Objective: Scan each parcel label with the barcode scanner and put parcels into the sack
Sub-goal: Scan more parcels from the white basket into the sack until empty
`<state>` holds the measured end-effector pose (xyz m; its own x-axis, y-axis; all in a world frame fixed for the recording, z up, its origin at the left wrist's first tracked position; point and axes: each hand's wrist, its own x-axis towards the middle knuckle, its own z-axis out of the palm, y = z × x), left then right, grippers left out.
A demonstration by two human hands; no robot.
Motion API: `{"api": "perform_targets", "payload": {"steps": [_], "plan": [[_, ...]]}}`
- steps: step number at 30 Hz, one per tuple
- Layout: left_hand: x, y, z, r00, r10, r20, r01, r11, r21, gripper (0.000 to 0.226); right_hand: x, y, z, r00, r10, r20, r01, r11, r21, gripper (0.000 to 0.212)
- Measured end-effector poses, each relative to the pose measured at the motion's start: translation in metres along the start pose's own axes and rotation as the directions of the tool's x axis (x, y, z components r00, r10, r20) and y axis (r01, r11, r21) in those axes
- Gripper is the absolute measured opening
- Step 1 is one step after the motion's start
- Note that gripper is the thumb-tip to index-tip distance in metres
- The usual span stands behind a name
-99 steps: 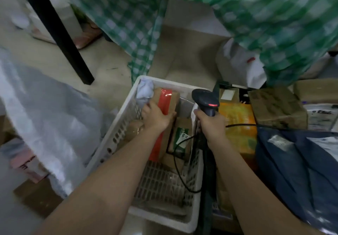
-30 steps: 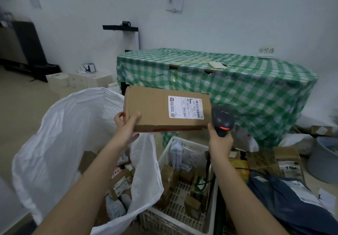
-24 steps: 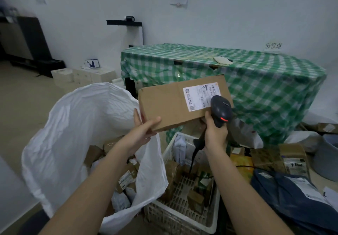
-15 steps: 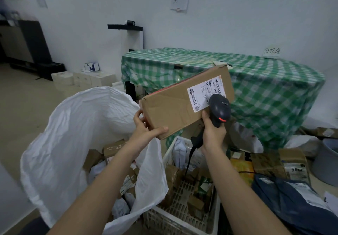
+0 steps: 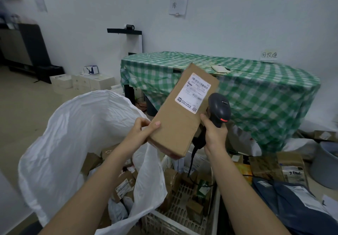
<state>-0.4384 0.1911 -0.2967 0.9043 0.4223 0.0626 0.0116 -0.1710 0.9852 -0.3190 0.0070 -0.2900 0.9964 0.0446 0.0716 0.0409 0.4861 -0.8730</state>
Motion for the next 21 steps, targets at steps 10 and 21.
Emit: {"api": "perform_targets", "payload": {"steps": [10, 21], "plan": [[0.004, 0.005, 0.007, 0.976, -0.13, 0.177, 0.166, 0.964, -0.209, 0.079, -0.002, -0.003, -0.009, 0.979, -0.088, 0.184, 0.125, 0.973, -0.196, 0.035], [0.008, 0.011, -0.003, 0.98, -0.148, 0.134, 0.172, 0.967, -0.188, 0.103, -0.019, -0.024, -0.007, 0.923, -0.111, 0.367, 0.252, 0.898, -0.36, 0.024]]}}
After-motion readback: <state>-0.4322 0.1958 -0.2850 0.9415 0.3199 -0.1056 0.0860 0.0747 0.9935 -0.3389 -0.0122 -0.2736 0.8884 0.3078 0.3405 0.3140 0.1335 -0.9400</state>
